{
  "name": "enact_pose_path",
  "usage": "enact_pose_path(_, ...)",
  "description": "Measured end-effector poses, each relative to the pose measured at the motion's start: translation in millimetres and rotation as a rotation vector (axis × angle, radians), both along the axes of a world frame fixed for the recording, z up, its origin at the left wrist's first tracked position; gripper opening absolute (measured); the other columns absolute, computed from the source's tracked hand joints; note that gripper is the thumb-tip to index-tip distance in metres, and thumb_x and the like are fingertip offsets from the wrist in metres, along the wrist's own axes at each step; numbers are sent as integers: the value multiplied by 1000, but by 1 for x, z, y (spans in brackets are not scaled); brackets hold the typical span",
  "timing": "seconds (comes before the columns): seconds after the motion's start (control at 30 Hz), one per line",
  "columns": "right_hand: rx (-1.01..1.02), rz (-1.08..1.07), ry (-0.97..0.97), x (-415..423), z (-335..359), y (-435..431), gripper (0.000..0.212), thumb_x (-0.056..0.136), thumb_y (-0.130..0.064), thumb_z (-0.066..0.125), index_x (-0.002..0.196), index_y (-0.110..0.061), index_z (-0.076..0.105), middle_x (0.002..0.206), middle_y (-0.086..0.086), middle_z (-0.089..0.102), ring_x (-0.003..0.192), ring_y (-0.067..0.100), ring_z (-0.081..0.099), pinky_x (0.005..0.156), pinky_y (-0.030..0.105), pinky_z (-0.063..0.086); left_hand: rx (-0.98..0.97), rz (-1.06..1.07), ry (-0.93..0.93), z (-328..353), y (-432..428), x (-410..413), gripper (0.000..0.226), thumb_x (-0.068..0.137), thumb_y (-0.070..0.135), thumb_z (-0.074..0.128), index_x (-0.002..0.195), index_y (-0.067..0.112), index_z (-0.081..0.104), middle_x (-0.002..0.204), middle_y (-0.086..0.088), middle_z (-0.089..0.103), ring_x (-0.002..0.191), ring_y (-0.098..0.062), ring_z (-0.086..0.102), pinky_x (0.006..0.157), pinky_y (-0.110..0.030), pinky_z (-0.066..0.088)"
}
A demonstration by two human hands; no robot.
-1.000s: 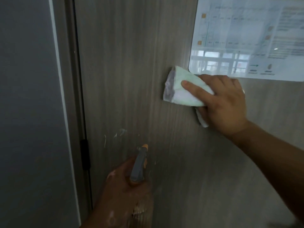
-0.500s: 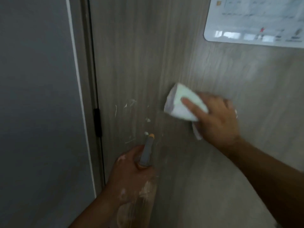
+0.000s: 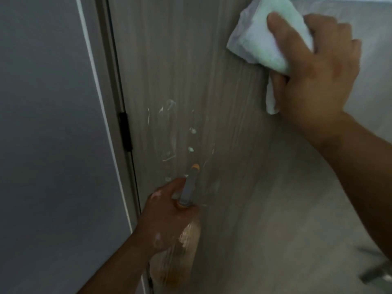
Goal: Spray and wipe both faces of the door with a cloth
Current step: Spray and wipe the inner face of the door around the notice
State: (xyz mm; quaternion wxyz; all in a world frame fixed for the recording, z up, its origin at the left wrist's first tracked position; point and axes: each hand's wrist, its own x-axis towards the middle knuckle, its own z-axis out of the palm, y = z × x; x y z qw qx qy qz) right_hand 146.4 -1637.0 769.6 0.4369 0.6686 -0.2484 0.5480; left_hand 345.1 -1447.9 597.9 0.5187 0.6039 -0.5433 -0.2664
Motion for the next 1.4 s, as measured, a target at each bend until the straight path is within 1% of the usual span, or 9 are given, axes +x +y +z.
enact_pose_path(0.23, -2, -63, -39, 3, -3, 4, 45, 105, -44, 52, 149, -32, 52, 130, 16, 65, 108, 38, 61, 80, 42, 40, 23, -25, 5, -27, -17, 4, 30, 77, 4, 75, 83, 32, 67, 55, 18, 53, 51, -3, 46, 55, -23, 39)
enact_pose_path(0.33, 20, -80, -64, 8, -6, 4, 45, 101, -44, 56, 145, -33, 55, 134, 15, 63, 116, 41, 62, 85, 45, 44, -18, -28, -25, -41, -24, 8, 32, 75, 9, 77, 72, 37, 62, 54, 16, 52, 51, -6, 42, 52, -17, 35)
enact_pose_path(0.47, 55, -70, -83, 14, -29, 7, 46, 100, -44, 58, 146, -34, 55, 133, 15, 63, 114, 43, 61, 86, 47, 45, -31, -36, 93, -62, -26, 18, 33, 65, 22, 75, 95, 33, 71, 67, 12, 65, 56, -8, 53, 56, -30, 45)
enact_pose_path(0.6, 81, -35, 0, 24, -100, 11, 46, 103, -36, 60, 148, -29, 55, 126, 21, 63, 101, 44, 61, 82, 47, 44, -42, -22, 45, -86, -25, 32, 46, 73, 7, 81, 108, 36, 71, 61, 22, 63, 50, 0, 54, 51, -12, 41)
enact_pose_path(0.8, 174, -40, 218, 22, -251, 18, 47, 100, -31, 57, 147, -31, 57, 131, 19, 64, 106, 39, 61, 80, 44, 39, -45, -13, 83, -119, -23, 42, 38, 73, 7, 83, 97, 34, 74, 51, 9, 59, 40, -3, 50, 45, -14, 41)
enact_pose_path(1.0, 271, -64, 458, 19, -373, 22, 44, 106, -36, 41, 148, -36, 54, 137, 12, 64, 107, 39, 64, 79, 43, 40, -67, 46, -10, -156, -24, 42, 43, 71, 8, 85, 90, 44, 70, 79, 13, 73, 68, -6, 66, 53, -8, 46)
enact_pose_path(1.17, 245, -66, 525, 17, -356, 21, 46, 106, -33, 35, 146, -35, 57, 131, 13, 67, 103, 36, 66, 77, 42, 40, -104, 4, 2, -154, -19, 40, 39, 73, 6, 83, 96, 36, 73, 66, 15, 68, 56, 0, 59, 52, -8, 43)
enact_pose_path(1.33, 146, -53, 187, 39, -248, 18, 59, 91, -28, 67, 148, -33, 55, 131, 17, 64, 105, 35, 59, 80, 43, 38, -150, -3, 28, -139, -19, 38, 31, 66, 16, 83, 94, 26, 74, 63, 2, 64, 49, -2, 52, 47, -10, 42)
enact_pose_path(1.4, 117, -43, 33, 49, -191, 16, 60, 88, -27, 74, 146, -31, 58, 129, 17, 63, 103, 37, 59, 81, 43, 39, -165, -9, 56, -134, -21, 37, 31, 69, 14, 83, 94, 28, 75, 60, 2, 61, 50, -4, 52, 50, -21, 48)
